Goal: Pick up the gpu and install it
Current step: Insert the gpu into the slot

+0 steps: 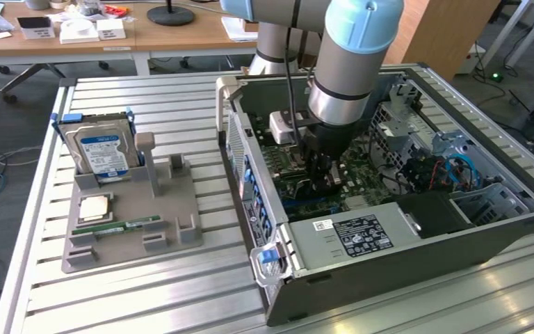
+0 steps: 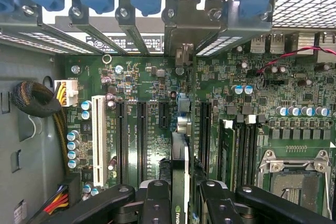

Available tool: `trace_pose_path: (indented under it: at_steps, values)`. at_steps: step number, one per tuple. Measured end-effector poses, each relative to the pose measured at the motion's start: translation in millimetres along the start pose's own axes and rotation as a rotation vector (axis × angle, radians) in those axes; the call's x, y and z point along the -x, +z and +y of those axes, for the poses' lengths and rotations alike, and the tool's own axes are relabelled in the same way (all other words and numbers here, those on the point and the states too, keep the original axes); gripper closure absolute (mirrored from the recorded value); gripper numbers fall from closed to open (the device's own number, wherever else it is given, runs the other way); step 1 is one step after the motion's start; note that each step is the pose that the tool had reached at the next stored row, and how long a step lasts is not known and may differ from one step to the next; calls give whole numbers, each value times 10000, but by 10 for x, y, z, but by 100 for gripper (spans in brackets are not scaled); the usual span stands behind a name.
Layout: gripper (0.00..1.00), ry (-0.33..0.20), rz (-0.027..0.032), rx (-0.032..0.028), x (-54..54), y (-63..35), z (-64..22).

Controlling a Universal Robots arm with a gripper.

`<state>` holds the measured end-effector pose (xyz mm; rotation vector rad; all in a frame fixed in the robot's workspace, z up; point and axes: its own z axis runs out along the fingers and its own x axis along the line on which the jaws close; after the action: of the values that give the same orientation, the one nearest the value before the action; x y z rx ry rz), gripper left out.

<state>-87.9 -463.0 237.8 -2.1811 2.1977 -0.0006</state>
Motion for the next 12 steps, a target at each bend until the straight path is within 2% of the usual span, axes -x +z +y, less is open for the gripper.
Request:
trace_pose_path:
  at_steps: [12]
  values:
    - [74, -37, -1, -11, 0, 2, 8]
